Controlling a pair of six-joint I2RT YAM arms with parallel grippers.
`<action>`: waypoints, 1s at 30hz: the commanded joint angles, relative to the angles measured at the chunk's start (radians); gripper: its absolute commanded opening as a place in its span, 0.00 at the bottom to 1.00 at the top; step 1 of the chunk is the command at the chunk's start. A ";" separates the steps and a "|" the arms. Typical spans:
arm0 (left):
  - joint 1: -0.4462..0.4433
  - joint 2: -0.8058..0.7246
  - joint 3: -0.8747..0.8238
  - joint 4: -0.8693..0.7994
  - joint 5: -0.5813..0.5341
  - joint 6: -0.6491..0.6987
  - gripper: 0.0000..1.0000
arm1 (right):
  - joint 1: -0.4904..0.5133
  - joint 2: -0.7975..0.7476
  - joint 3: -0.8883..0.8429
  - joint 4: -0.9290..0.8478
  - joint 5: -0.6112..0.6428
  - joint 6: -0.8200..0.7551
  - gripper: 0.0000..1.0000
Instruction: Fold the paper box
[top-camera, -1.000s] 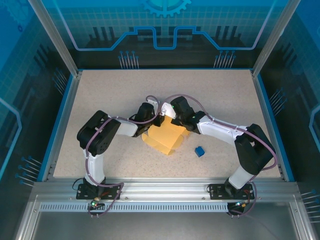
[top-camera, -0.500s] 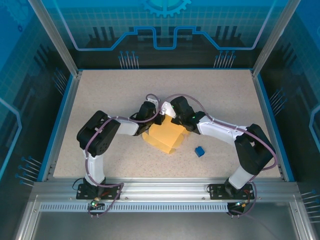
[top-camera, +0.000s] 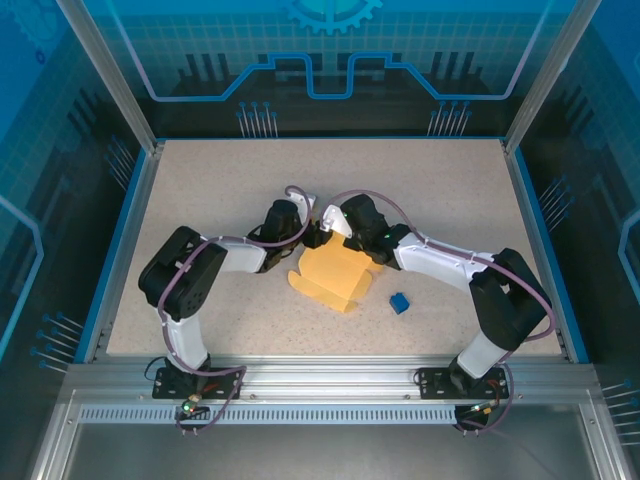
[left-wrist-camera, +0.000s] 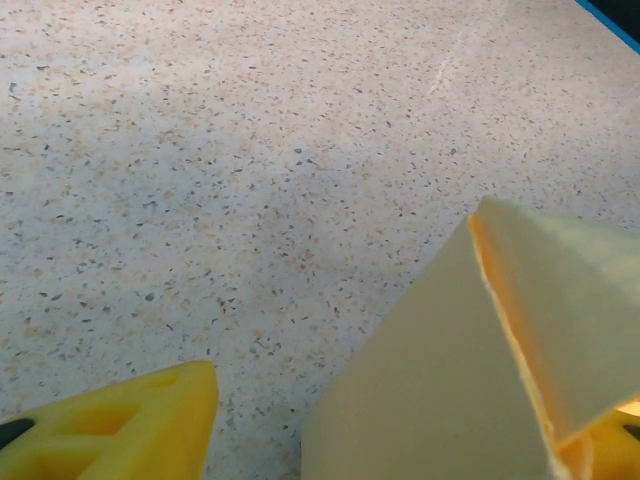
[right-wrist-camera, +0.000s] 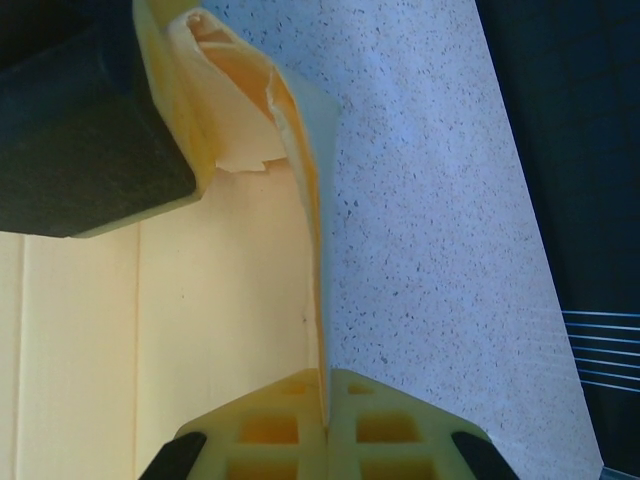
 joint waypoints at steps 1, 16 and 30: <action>0.028 -0.014 0.010 0.042 0.086 0.008 0.60 | 0.019 -0.028 -0.031 0.025 0.040 -0.031 0.00; 0.046 0.027 0.068 -0.060 0.135 0.024 0.56 | 0.070 0.064 -0.095 0.187 0.177 -0.154 0.00; 0.039 0.056 0.114 -0.136 0.014 -0.010 0.44 | 0.081 0.031 -0.106 0.143 0.099 -0.124 0.00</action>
